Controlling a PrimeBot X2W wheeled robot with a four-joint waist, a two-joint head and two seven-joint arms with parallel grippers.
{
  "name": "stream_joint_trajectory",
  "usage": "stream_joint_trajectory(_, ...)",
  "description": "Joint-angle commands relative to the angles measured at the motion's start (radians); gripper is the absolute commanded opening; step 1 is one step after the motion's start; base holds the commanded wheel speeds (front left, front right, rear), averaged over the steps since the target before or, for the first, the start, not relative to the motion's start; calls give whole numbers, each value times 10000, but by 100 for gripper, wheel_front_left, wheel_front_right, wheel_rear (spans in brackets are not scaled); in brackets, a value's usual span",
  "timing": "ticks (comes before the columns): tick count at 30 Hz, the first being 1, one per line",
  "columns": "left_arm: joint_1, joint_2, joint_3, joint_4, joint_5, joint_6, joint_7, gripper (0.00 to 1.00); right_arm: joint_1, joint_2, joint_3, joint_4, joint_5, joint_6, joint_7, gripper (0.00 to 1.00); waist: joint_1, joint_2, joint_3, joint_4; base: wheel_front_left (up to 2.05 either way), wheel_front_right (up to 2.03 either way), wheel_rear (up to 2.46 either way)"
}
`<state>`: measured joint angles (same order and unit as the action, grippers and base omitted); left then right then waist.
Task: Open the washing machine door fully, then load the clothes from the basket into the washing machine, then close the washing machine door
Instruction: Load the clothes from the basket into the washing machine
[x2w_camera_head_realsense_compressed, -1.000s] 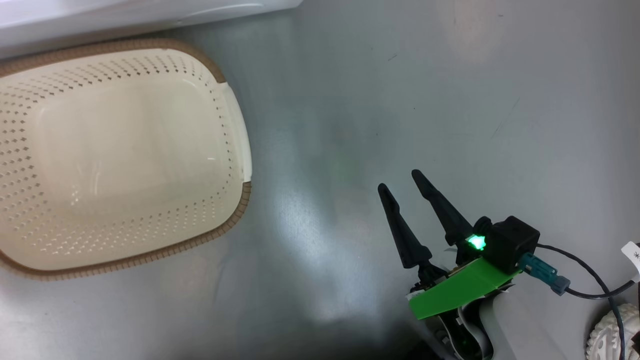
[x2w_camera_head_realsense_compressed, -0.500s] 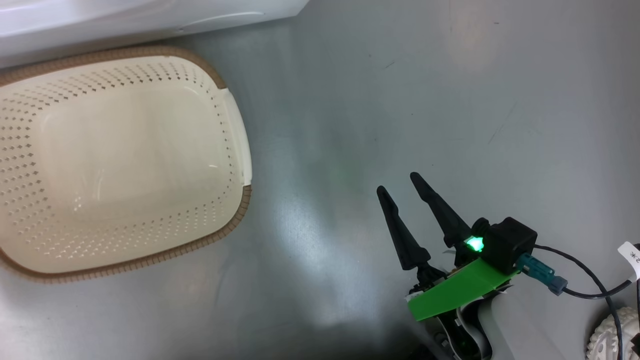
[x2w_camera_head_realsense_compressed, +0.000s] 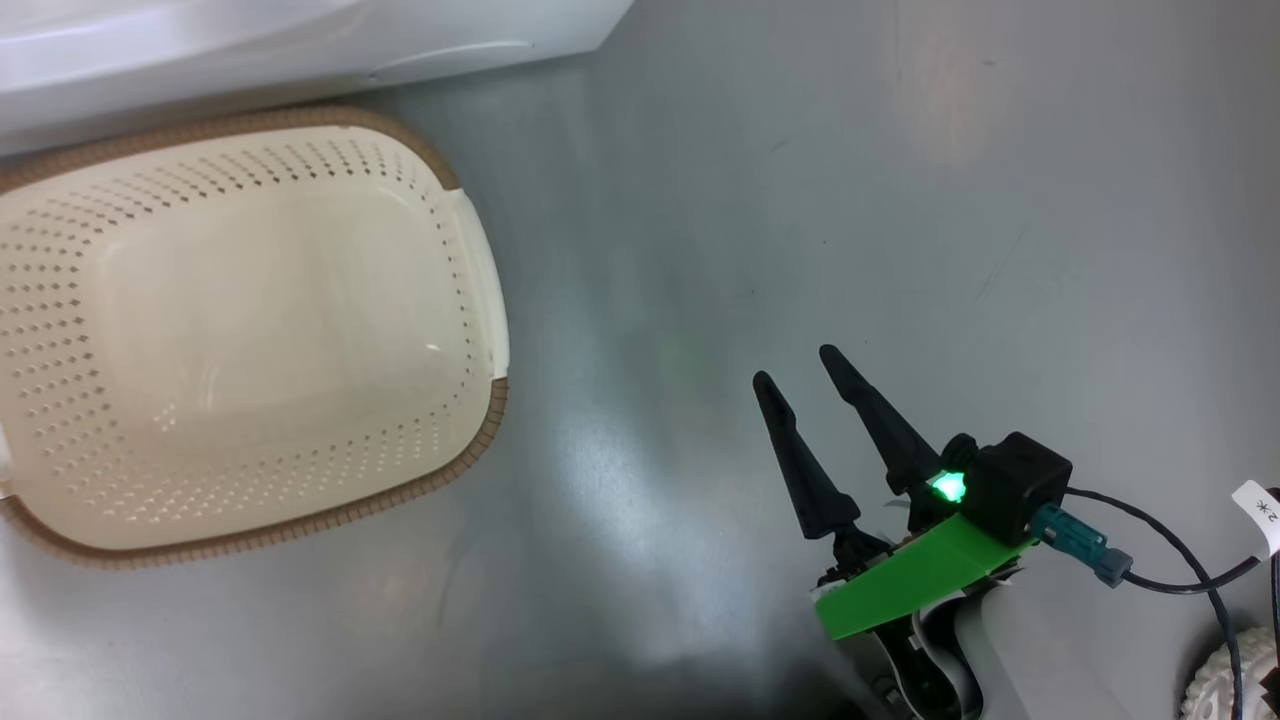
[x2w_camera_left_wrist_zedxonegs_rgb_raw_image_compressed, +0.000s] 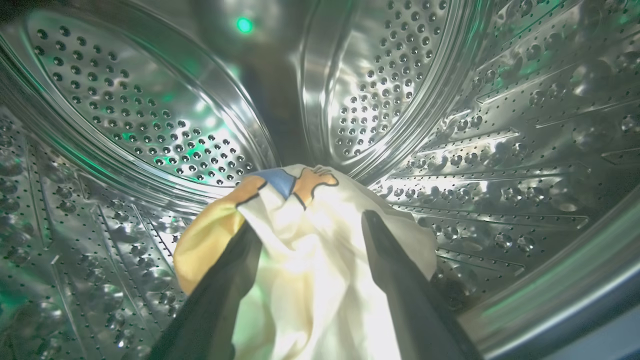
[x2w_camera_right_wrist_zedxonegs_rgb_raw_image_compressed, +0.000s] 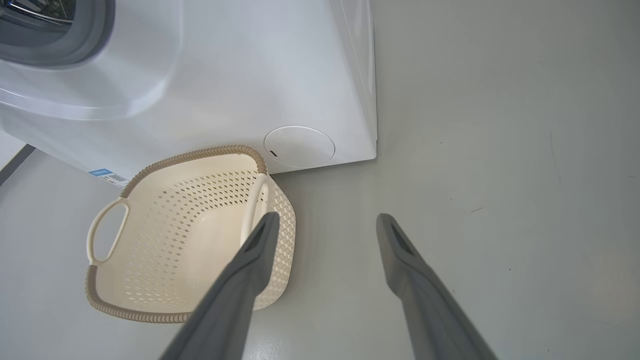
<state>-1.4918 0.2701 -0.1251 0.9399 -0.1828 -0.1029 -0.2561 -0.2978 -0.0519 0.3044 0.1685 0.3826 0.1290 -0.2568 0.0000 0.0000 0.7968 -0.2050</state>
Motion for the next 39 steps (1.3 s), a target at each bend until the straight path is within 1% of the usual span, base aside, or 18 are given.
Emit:
stream_joint_trajectory(1, 105, 353, 16, 14, -103, -65, -21, 100, 166, 17, 206, -113, 109, 17, -49, 100, 0, 0, -110, 36, 0, 0, 0)
stream_joint_trajectory(9, -39, 155, -123, 954, -277, -112, 0, 100, 114, 17, 165, 6, 126, 17, -49, 100, 0, 0, -391, 101, 0, 0, 0)
stream_joint_trajectory(21, 582, -224, -130, 1362, -656, -180, -50, 100, -41, 17, -35, 150, 61, 17, -49, 100, 0, 0, -1104, 439, 0, 0, 0)
stream_joint_trajectory(32, 2088, -650, -39, 324, -1054, -246, -55, 100, 56, 17, -328, 399, -100, 17, -49, 100, 0, 0, -2164, 931, 0, 0, 0)
stream_joint_trajectory(39, 3422, -663, -73, -867, -1254, -271, -56, 100, 157, 17, -526, 505, -176, 17, -49, 100, 0, 0, -2850, 1122, 0, 0, 0)
